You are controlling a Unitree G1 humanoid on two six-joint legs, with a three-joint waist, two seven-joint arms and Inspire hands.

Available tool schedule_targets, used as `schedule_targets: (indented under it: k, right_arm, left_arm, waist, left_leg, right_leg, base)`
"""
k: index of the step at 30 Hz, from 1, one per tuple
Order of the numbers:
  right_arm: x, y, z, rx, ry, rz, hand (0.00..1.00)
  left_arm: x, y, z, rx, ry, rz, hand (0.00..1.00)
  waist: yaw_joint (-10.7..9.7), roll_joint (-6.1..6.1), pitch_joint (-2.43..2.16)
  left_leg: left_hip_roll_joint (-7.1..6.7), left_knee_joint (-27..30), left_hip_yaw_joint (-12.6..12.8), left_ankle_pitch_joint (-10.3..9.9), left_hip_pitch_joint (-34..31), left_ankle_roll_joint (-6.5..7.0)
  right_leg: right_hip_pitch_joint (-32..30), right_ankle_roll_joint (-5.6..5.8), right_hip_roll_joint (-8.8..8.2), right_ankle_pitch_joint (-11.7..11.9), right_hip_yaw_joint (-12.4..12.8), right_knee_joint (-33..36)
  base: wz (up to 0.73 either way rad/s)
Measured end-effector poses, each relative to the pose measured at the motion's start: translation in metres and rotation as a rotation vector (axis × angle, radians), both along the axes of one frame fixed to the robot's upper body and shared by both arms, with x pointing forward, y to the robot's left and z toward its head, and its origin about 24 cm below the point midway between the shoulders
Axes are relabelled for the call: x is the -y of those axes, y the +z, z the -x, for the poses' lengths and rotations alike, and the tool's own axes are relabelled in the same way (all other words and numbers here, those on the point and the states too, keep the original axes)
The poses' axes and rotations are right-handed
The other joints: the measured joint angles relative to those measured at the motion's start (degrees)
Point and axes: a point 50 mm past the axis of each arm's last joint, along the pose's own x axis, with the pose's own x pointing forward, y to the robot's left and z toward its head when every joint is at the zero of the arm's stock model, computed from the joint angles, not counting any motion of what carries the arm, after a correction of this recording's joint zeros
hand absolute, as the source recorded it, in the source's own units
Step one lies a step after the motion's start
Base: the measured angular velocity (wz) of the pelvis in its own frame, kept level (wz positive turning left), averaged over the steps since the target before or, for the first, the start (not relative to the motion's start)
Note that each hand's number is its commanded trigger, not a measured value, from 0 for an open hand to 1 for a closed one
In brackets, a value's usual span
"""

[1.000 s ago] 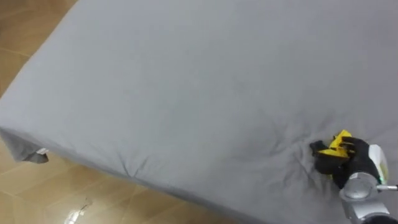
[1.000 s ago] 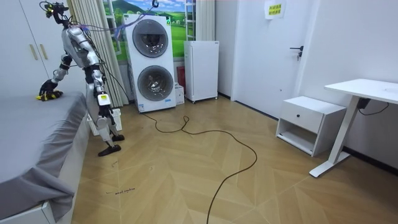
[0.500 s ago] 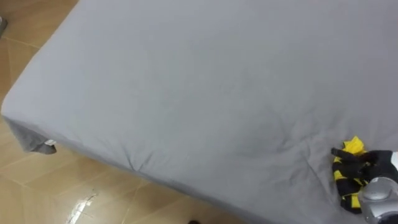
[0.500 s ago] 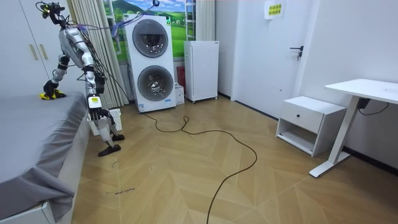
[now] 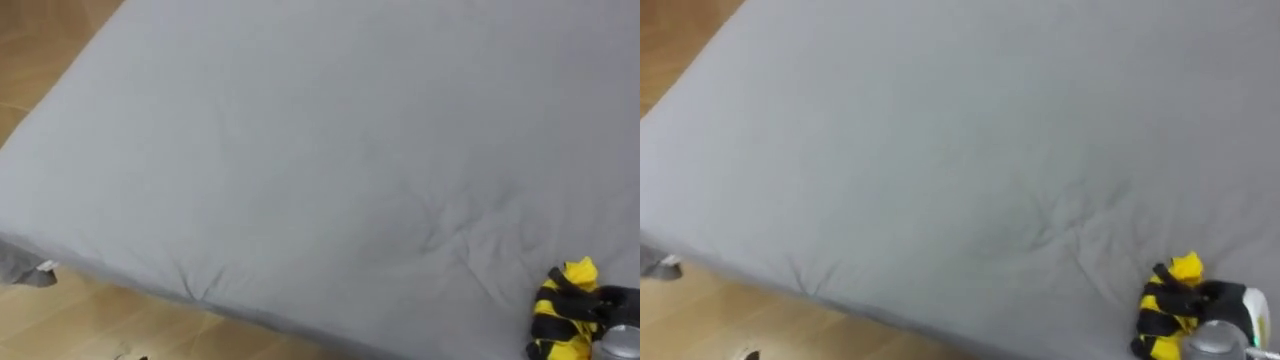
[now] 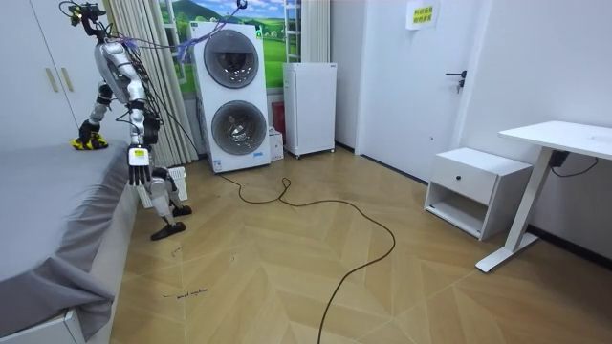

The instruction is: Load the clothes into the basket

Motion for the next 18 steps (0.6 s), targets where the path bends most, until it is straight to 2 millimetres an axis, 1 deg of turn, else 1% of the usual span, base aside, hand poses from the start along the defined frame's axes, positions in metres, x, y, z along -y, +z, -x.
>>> schedule_targets:
  k: [2, 3, 4, 5, 7, 8, 9, 10, 11, 12, 13, 14, 15, 17, 18]
  right_arm:
    - [0.001, 0.002, 0.005, 0.034, -0.012, -0.012, 1.0]
    - [0.001, 0.003, 0.005, 0.048, -0.01, -0.012, 1.0]
    - [0.002, 0.008, 0.004, 0.083, -0.005, -0.005, 1.0]
    - [0.004, 0.011, 0.003, 0.106, -0.007, 0.0, 1.0]
    - [0.007, 0.024, -0.002, 0.178, -0.004, 0.029, 1.0]
    - [0.007, 0.027, -0.003, 0.19, 0.002, 0.036, 1.0]
    - [0.007, 0.033, -0.005, 0.22, 0.016, 0.049, 1.0]
    - [0.007, 0.038, -0.006, 0.248, 0.029, 0.06, 1.0]
    - [0.006, 0.04, -0.006, 0.259, 0.035, 0.066, 1.0]
    - [0.006, 0.044, -0.004, 0.271, 0.052, 0.083, 1.0]
    - [0.007, 0.048, -0.003, 0.279, 0.063, 0.104, 1.0]
    - [0.007, 0.049, -0.001, 0.281, 0.063, 0.111, 1.0]
    - [0.008, 0.051, 0.003, 0.289, 0.056, 0.12, 1.0]
    - [0.012, 0.052, 0.01, 0.276, 0.051, 0.146, 1.0]
    - [0.013, 0.052, 0.013, 0.277, 0.046, 0.15, 1.0]
  left_arm:
    - [-0.001, -0.001, 0.008, -0.018, 0.012, 0.0, 0.0]
    - [-0.001, -0.001, 0.011, -0.023, 0.013, 0.0, 0.0]
    - [-0.002, -0.002, 0.013, -0.028, 0.017, -0.001, 0.0]
    - [-0.003, -0.002, 0.015, -0.032, 0.018, -0.004, 0.0]
    - [-0.007, -0.001, 0.018, -0.04, 0.022, -0.026, 0.0]
    - [-0.008, 0.0, 0.02, -0.042, 0.031, -0.029, 0.0]
    - [-0.009, 0.0, 0.02, -0.041, 0.041, -0.03, 0.0]
    - [-0.009, -0.001, 0.022, -0.047, 0.047, -0.024, 0.0]
    - [-0.008, -0.001, 0.022, -0.048, 0.047, -0.022, 0.0]
    - [-0.007, -0.002, 0.023, -0.051, 0.047, -0.016, 0.0]
    - [-0.005, -0.003, 0.024, -0.054, 0.047, -0.01, 0.0]
    - [-0.004, -0.003, 0.021, -0.05, 0.045, -0.008, 0.0]
    - [-0.003, -0.003, 0.021, -0.049, 0.042, -0.007, 0.0]
    - [-0.004, -0.004, 0.024, -0.074, 0.045, -0.01, 0.0]
    - [-0.004, -0.004, 0.026, -0.083, 0.046, -0.012, 0.0]
  waist:
    - [-1.2, -0.9, -0.1]
    - [-1.5, -0.99, -0.12]
    - [-2.6, -1.16, -0.13]
    - [-2.9, -1.12, -0.16]
    - [-3.9, -1.1, -0.16]
    - [-4.2, -1.18, -0.14]
    - [-4.7, -1.25, -0.07]
    - [-4.9, -1.24, -0.32]
    - [-5.3, -1.29, -0.31]
    - [-5.8, -1.33, -0.45]
    - [-6.3, -1.32, -0.5]
    - [-6.7, -1.3, -0.51]
    - [-7.2, -1.31, -0.52]
    - [-8.0, -1.33, -0.5]
    - [-8.1, -1.3, -0.51]
  left_leg:
    - [0.16, -0.6, 1.6, 0.0, 1.9, 0.0]
    - [0.22, -0.9, 2.1, 0.0, 2.5, 0.01]
    - [0.34, -1.1, 2.9, -0.1, 3.3, 0.05]
    - [0.44, -1.1, 3.6, -0.3, 3.7, 0.11]
    - [1.05, -1.1, 5.8, -1.1, 5.5, 0.11]
    - [1.15, -1.2, 6.1, -1.3, 6.0, 0.05]
    - [1.41, -1.3, 7.1, -1.6, 7.2, -0.04]
    - [1.52, -1.3, 7.6, -1.9, 8.0, -0.12]
    - [1.55, -1.4, 7.8, -1.9, 8.5, -0.14]
    - [1.64, -1.9, 8.5, -1.9, 9.3, -0.18]
    - [1.77, -2.0, 9.0, -2.1, 9.8, -0.26]
    - [1.84, -2.0, 9.4, -2.2, 10.0, -0.29]
    - [2.06, -2.0, 10.1, -2.3, 10.4, -0.38]
    - [2.38, -2.1, 11.1, -2.8, 11.4, -0.63]
    - [2.45, -2.2, 11.5, -2.9, 11.6, -0.67]
  right_leg:
    - [0.7, 0.0, 0.03, 0.0, 1.6, 0.1]
    - [0.9, 0.01, 0.02, 0.0, 1.9, 0.0]
    - [1.2, 0.04, 0.1, 0.0, 3.1, 0.1]
    - [1.4, 0.08, 0.13, -0.1, 3.5, 0.0]
    - [2.2, 0.1, 0.54, -0.1, 5.7, 0.1]
    - [2.5, 0.1, 0.66, -0.1, 6.3, 0.1]
    - [3.0, 0.1, 0.82, -0.1, 7.4, -0.1]
    - [3.6, 0.1, 0.96, -0.1, 8.0, -0.5]
    - [4.1, 0.1, 1.01, -0.1, 8.2, -0.8]
    - [4.4, 0.1, 1.11, -0.1, 9.0, -0.7]
    - [4.5, 0.09, 1.19, -0.1, 9.6, -0.7]
    - [4.5, 0.06, 1.24, 0.0, 9.9, -0.7]
    - [4.5, 0.03, 1.45, 0.1, 10.7, -0.6]
    - [4.9, -0.05, 1.78, 0.1, 11.9, -0.6]
    - [4.9, -0.05, 1.9, 0.1, 12.5, -0.6]
  base:
    - [-0.41]
    - [-0.34]
    - [-0.32]
    - [-0.47]
    - [-0.49]
    - [-0.46]
    - [-0.43]
    - [-0.38]
    - [-0.31]
    - [-0.29]
    - [-0.29]
    - [-0.28]
    - [-0.33]
    - [-0.34]
    - [-0.31]
